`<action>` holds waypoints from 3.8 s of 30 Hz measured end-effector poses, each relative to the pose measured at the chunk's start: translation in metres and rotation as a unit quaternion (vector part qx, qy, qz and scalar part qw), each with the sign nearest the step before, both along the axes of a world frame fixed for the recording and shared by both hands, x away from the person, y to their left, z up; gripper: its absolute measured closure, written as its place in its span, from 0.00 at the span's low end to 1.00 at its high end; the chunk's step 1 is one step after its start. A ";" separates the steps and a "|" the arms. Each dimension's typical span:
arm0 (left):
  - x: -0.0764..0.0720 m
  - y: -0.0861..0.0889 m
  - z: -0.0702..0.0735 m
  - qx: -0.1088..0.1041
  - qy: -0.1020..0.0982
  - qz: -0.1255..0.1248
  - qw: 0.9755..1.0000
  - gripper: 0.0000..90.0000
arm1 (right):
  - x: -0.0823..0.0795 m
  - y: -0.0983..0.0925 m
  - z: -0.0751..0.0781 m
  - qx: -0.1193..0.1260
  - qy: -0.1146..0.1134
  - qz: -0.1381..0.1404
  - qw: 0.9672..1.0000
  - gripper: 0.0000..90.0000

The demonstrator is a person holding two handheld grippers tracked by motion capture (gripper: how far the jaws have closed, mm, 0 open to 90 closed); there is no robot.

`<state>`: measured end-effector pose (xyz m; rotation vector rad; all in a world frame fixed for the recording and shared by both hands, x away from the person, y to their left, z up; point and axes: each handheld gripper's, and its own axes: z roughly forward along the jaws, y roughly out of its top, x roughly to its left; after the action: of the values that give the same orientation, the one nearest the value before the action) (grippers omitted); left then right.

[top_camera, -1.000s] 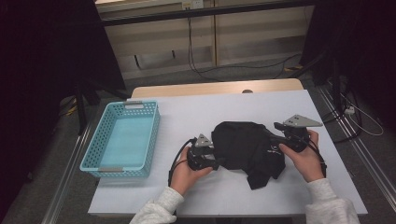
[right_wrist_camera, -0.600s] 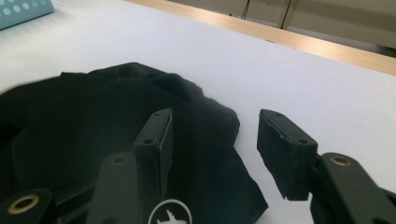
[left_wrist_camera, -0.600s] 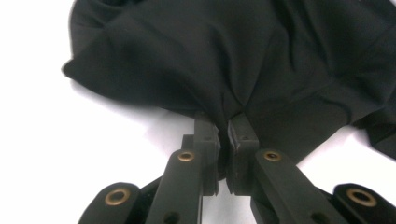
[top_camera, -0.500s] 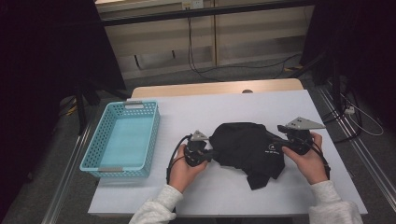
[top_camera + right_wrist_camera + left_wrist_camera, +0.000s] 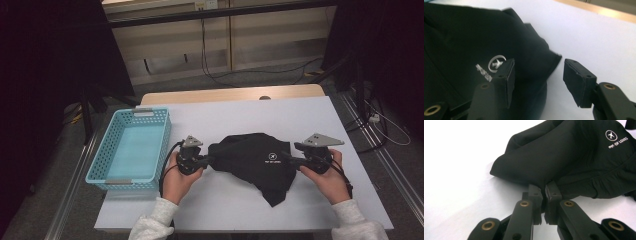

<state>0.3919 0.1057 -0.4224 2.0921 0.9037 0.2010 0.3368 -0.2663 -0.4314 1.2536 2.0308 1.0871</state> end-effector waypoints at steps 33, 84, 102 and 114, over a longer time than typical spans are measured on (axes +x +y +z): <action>0.000 -0.009 -0.011 0.001 0.002 -0.011 1.000 0.65 | -0.002 -0.018 0.001 0.060 0.017 0.017 0.998 0.94; 0.066 -0.035 -0.042 -0.032 0.021 0.049 0.998 0.52 | -0.020 -0.046 -0.004 0.013 0.020 -0.025 0.999 0.94; 0.050 -0.025 -0.011 -0.060 -0.006 0.033 0.998 0.95 | -0.023 -0.044 -0.001 0.036 0.002 -0.020 0.999 0.94; 0.025 0.013 0.030 -0.090 -0.059 0.055 0.993 0.96 | -0.021 -0.026 0.010 0.048 -0.034 0.018 0.998 0.93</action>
<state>0.4168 0.1190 -0.3927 1.8475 0.9313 0.2875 0.3157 -0.2920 -0.4212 1.2125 1.9784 1.2400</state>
